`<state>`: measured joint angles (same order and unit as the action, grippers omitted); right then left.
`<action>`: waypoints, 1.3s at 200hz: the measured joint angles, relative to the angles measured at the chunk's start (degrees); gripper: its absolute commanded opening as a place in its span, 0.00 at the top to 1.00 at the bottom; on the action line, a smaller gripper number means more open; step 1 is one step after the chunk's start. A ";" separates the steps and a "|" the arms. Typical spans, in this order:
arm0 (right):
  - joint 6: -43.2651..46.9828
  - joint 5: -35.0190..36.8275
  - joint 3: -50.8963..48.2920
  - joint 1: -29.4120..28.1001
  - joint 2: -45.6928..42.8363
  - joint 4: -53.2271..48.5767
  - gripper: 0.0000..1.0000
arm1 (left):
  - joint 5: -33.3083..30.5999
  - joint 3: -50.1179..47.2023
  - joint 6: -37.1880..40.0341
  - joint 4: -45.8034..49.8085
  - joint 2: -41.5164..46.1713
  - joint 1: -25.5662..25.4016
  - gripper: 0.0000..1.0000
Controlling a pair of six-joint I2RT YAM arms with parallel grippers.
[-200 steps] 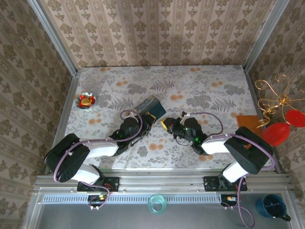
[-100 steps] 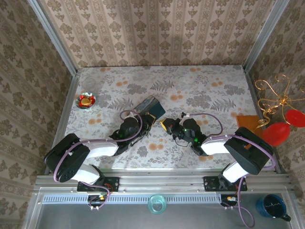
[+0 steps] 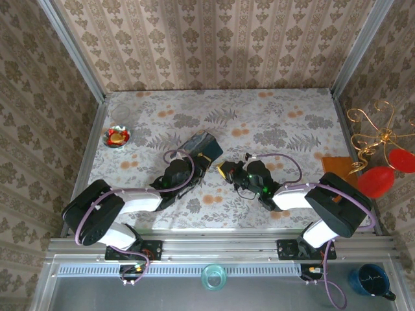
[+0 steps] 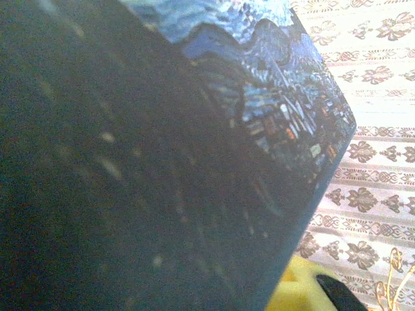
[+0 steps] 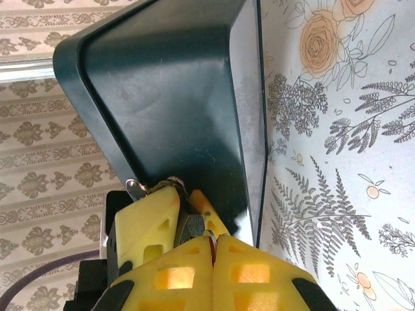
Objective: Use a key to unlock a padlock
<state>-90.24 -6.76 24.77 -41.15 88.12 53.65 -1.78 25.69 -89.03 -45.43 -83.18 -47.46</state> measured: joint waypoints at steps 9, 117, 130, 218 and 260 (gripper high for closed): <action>0.00 -0.02 0.00 -0.39 0.00 -0.09 1.00 | -0.37 0.00 0.11 0.00 -0.04 0.00 1.00; 0.00 -5.03 0.35 0.61 -2.64 -2.73 1.00 | -0.76 1.40 0.28 -0.13 -0.46 -0.13 1.00; 0.26 -6.34 0.35 1.68 -3.96 -3.89 1.00 | -0.13 1.97 0.28 -0.31 -0.46 -0.20 1.00; 1.57 -12.98 0.35 7.58 -5.77 -6.84 1.00 | 1.92 2.86 1.64 0.00 -0.46 -1.22 1.00; 1.77 -13.40 0.35 7.63 -5.79 -7.52 1.00 | 1.97 2.86 1.77 -0.42 -1.05 -1.31 1.00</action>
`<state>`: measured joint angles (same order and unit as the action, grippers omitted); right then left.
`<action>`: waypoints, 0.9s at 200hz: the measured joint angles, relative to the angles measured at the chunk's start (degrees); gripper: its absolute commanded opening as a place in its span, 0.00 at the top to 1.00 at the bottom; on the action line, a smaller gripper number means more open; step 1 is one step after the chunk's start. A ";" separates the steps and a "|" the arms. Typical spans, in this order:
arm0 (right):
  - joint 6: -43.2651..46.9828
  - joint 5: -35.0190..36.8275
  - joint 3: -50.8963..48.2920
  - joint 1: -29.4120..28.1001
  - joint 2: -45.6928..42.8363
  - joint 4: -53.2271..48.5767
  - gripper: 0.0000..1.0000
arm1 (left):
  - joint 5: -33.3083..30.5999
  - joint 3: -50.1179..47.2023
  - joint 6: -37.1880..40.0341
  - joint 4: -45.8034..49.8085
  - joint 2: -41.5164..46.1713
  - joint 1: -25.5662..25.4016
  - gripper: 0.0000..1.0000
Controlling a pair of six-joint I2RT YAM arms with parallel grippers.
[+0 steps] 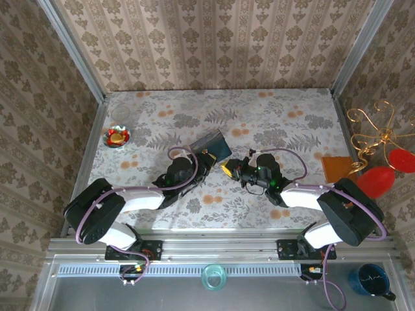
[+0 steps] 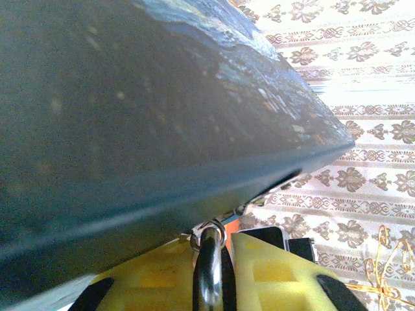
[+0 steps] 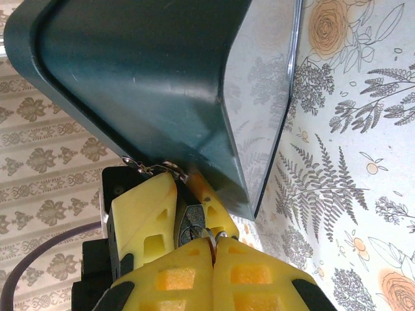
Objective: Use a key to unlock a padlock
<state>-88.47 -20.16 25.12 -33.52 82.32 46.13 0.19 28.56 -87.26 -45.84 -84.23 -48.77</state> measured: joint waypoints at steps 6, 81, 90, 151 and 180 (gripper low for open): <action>0.00 0.00 0.00 0.00 0.00 -0.15 1.00 | 0.02 0.02 0.07 -0.26 -0.33 0.00 1.00; -0.02 1.70 0.20 0.00 0.07 -1.09 1.00 | 0.04 1.11 0.13 -2.25 -3.17 0.00 1.00; 0.00 1.70 0.52 0.00 0.17 -1.36 1.00 | -0.07 1.14 0.13 -2.27 -3.17 0.00 1.00; -0.04 3.10 2.14 -0.76 0.68 -3.06 1.00 | -1.77 1.33 0.11 -2.19 -3.17 0.00 1.00; -0.07 4.11 2.14 -1.27 0.68 -3.06 1.00 | -1.97 1.33 0.11 -2.19 -3.17 0.00 1.00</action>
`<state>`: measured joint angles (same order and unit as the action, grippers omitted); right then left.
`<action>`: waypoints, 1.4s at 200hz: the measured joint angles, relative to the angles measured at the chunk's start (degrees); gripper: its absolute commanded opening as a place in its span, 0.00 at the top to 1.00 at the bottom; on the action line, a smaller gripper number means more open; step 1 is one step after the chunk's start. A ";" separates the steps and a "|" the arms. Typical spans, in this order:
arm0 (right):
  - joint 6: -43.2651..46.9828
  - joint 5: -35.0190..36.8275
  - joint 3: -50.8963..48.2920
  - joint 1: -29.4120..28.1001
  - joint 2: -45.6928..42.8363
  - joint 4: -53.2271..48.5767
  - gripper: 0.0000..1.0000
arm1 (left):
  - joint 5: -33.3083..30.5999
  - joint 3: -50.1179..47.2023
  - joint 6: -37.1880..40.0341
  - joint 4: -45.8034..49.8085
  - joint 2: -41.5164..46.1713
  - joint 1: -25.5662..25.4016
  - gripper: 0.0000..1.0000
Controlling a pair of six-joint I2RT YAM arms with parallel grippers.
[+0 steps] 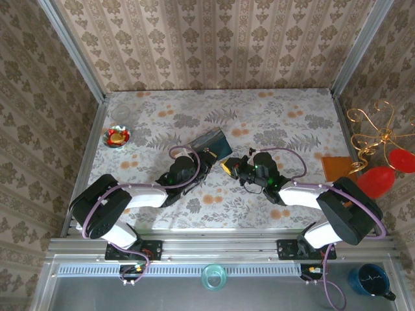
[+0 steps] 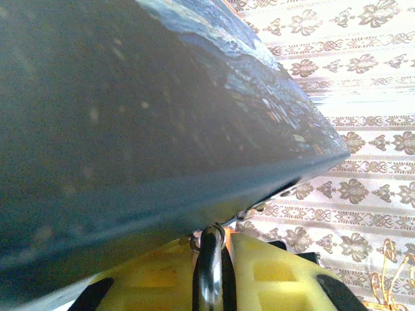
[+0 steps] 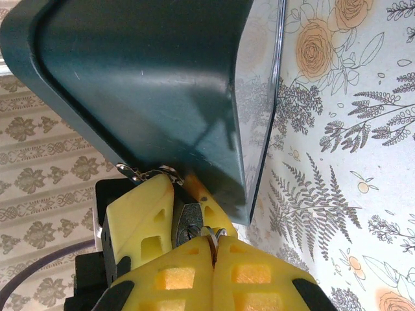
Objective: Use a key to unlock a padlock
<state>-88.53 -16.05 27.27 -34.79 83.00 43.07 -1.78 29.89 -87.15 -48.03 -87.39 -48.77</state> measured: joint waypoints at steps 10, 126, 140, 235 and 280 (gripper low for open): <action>-0.02 0.17 0.00 -0.04 0.00 0.00 1.00 | 0.00 0.00 -0.02 0.02 0.00 0.00 1.00; -0.26 1.49 0.28 -2.58 0.04 0.44 1.00 | 1.16 0.50 -0.04 0.39 0.00 -0.31 1.00; -0.26 1.51 0.28 -2.58 0.09 0.46 1.00 | 1.18 0.63 -0.04 0.63 0.00 -0.31 1.00; 4.33 -3.80 0.66 0.92 -2.08 -6.01 0.64 | 3.26 2.03 1.11 8.28 2.34 -1.25 1.00; 23.41 -3.41 7.87 3.17 -14.12 -26.36 0.64 | 6.34 2.14 3.30 17.86 7.32 -1.46 1.00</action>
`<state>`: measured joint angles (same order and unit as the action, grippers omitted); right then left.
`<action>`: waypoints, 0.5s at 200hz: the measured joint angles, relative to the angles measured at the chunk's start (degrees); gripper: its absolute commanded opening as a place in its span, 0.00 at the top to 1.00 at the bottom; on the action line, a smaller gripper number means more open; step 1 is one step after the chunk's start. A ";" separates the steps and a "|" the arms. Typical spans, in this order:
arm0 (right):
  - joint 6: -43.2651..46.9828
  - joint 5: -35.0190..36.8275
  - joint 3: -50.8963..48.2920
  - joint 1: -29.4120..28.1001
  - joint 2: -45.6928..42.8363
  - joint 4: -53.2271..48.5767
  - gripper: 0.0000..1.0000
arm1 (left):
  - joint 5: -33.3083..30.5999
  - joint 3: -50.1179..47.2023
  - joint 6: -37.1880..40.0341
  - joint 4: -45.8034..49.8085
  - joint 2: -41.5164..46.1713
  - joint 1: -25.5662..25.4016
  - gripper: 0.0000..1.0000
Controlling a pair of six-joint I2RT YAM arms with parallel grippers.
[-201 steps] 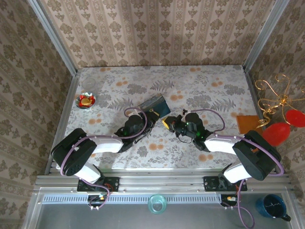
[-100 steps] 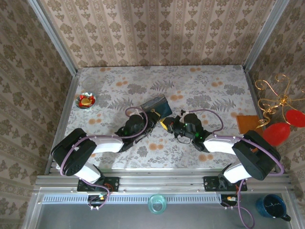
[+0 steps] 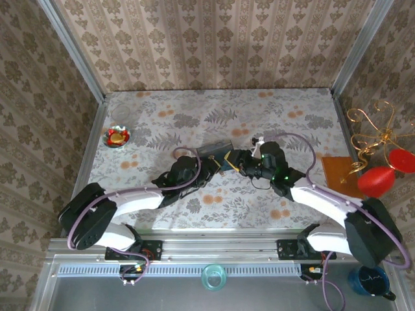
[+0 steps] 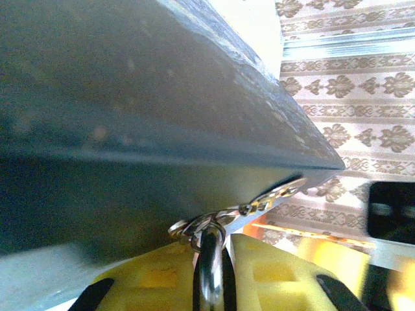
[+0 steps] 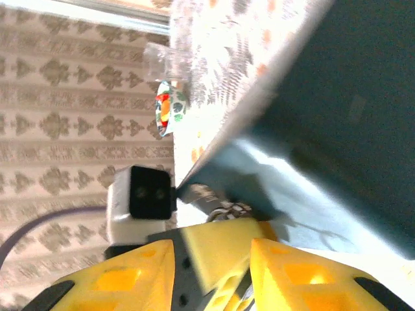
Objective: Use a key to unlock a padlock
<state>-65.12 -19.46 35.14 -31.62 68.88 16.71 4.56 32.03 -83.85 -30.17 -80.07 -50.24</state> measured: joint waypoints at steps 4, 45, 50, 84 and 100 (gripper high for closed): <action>1.84 0.17 0.04 -0.11 -1.07 -0.90 0.64 | 0.04 0.09 0.17 0.57 0.13 0.11 1.00; 27.06 8.55 -0.04 -7.87 -8.61 -11.76 0.66 | 0.17 0.42 2.05 3.65 0.33 1.29 1.00; 30.69 9.90 -0.11 -9.79 -9.46 -12.44 0.66 | 0.17 0.44 2.29 3.82 0.33 1.42 1.00; 53.09 14.23 -4.90 -19.23 -16.33 -7.85 0.65 | 0.20 0.44 2.93 4.90 0.57 2.08 1.00; 60.28 15.30 -7.21 -19.39 -15.93 -4.48 0.65 | 0.22 0.44 2.91 5.03 0.90 2.38 1.00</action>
<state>-4.84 -4.16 27.92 -51.00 52.95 12.23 4.78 32.47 -80.95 -25.15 -79.18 -47.86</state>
